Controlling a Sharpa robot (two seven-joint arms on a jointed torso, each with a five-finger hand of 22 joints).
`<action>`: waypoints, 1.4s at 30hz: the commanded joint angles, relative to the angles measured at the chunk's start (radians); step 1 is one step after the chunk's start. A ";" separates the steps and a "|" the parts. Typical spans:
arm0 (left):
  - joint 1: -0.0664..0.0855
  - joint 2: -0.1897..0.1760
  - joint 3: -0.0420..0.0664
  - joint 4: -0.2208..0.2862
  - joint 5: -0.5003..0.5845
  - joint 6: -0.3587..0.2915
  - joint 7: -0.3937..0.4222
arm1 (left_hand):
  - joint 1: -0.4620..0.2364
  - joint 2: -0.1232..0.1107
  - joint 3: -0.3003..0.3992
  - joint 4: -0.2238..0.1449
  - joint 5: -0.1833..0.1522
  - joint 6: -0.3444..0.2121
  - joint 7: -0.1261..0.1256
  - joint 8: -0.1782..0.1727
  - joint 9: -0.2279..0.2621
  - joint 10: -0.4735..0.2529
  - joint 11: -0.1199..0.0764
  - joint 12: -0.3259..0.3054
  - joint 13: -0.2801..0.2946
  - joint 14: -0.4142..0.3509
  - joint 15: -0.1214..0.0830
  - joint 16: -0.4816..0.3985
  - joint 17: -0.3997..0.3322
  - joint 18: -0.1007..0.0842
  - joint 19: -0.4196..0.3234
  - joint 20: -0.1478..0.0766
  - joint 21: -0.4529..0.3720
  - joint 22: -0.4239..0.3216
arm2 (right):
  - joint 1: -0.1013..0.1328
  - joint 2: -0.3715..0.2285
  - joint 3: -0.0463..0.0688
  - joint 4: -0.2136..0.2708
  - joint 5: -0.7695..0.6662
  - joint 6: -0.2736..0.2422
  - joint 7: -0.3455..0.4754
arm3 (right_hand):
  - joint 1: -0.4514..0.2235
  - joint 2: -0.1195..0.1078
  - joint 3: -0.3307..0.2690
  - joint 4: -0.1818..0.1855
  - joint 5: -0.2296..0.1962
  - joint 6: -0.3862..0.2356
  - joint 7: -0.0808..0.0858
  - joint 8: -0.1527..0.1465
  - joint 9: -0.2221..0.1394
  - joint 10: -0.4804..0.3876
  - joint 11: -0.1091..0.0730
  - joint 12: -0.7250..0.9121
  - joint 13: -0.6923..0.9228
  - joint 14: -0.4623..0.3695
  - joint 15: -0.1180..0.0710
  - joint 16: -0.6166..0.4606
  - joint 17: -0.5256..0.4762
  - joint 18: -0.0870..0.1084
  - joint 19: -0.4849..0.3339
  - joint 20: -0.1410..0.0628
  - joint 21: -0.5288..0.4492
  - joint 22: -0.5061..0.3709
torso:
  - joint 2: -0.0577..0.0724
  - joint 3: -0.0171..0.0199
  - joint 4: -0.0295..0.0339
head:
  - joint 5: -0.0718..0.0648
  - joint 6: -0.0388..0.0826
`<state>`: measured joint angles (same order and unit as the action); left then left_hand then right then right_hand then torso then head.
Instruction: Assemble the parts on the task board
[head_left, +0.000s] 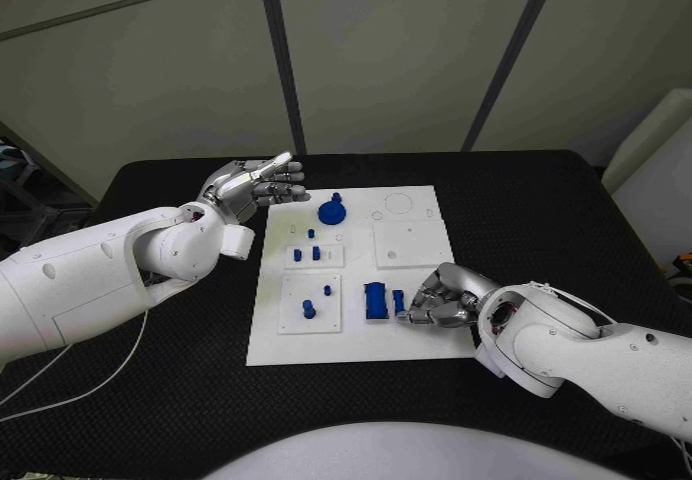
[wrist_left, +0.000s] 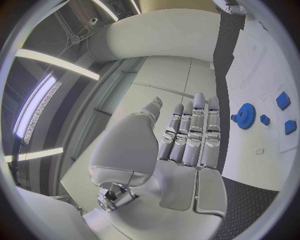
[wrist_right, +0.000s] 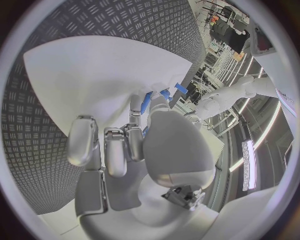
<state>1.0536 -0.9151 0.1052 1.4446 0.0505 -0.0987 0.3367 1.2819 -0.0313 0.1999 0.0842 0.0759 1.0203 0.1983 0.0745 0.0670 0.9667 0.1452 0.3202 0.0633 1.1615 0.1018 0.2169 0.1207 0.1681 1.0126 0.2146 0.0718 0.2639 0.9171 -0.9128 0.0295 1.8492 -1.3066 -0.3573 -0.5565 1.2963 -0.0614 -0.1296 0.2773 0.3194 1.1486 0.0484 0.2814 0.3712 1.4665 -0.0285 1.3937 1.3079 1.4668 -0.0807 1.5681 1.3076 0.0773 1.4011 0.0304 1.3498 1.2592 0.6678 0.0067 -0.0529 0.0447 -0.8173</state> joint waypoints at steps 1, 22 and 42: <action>0.001 0.000 0.001 0.001 0.001 0.011 0.008 | -0.004 0.003 0.001 -0.006 0.001 0.002 0.007 -0.002 -0.002 0.001 0.008 -0.005 -0.001 -0.008 0.002 -0.005 -0.001 0.015 0.000 0.006 -0.003 -0.002 | 0.001 0.000 0.000 -0.005 0.006 0.001 -0.004 | 0.003 0.008 -0.003 -0.003 -0.001 0.004 -0.006 0.004 0.000 0.031 0.001 0.000 0.153 0.102 -0.005 -0.001 0.256 -0.005 -0.006 -0.001 -0.001 0.001 | -0.001 0.0005 -0.0012 | 0.001 -0.001; 0.001 -0.002 0.001 0.003 0.001 -0.002 0.022 | 0.012 0.005 0.011 -0.017 0.001 0.003 0.005 -0.001 -0.001 0.002 0.007 -0.006 0.000 -0.005 0.002 -0.010 -0.002 0.016 -0.001 0.006 -0.002 -0.007 | 0.001 -0.040 0.000 0.011 0.181 -0.079 0.339 | 0.062 0.015 -0.043 -0.027 -0.061 -0.092 0.037 -0.042 -0.015 -0.021 0.035 -0.096 0.096 0.088 0.022 -0.032 0.197 0.011 -0.056 0.017 -0.065 -0.077 | -0.003 -0.0028 -0.0017 | -0.009 0.014; 0.002 0.101 -0.001 -0.161 0.016 -0.156 0.107 | -0.007 -0.008 0.003 -0.010 0.000 0.023 -0.013 0.003 -0.001 0.047 -0.002 -0.005 -0.001 -0.076 0.021 -0.095 -0.027 0.012 -0.112 0.029 -0.008 -0.053 | 0.104 0.148 0.033 -0.505 0.869 -0.081 0.914 | 0.322 0.087 0.062 -0.011 -0.127 -0.155 0.122 -0.204 -0.166 -0.391 0.151 -1.227 -0.965 -0.430 0.177 -1.292 -0.951 0.099 -0.582 0.179 -0.991 -0.882 | -0.067 -0.0250 0.0005 | -0.030 0.114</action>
<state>1.0533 -0.8223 0.1039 1.2981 0.0524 -0.1753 0.3797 1.2787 -0.0345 0.2066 0.0717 0.0759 1.0389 0.1869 0.0745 0.0670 1.0085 0.1434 0.3200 0.0633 1.0929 0.1217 0.1297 0.0962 0.1682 0.9146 0.2406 0.0640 0.2162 1.0187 -0.7762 0.0603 1.3727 -0.5576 -0.4451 0.2310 1.6083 0.0264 -0.0709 0.2618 0.1967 0.9897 0.1688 0.0833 0.2115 1.0704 0.1213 0.1802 0.3685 1.0379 0.0872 0.2987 0.3731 0.1716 0.8199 0.2011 0.3752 0.3891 0.6168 -0.0150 -0.0580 0.0149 -0.7186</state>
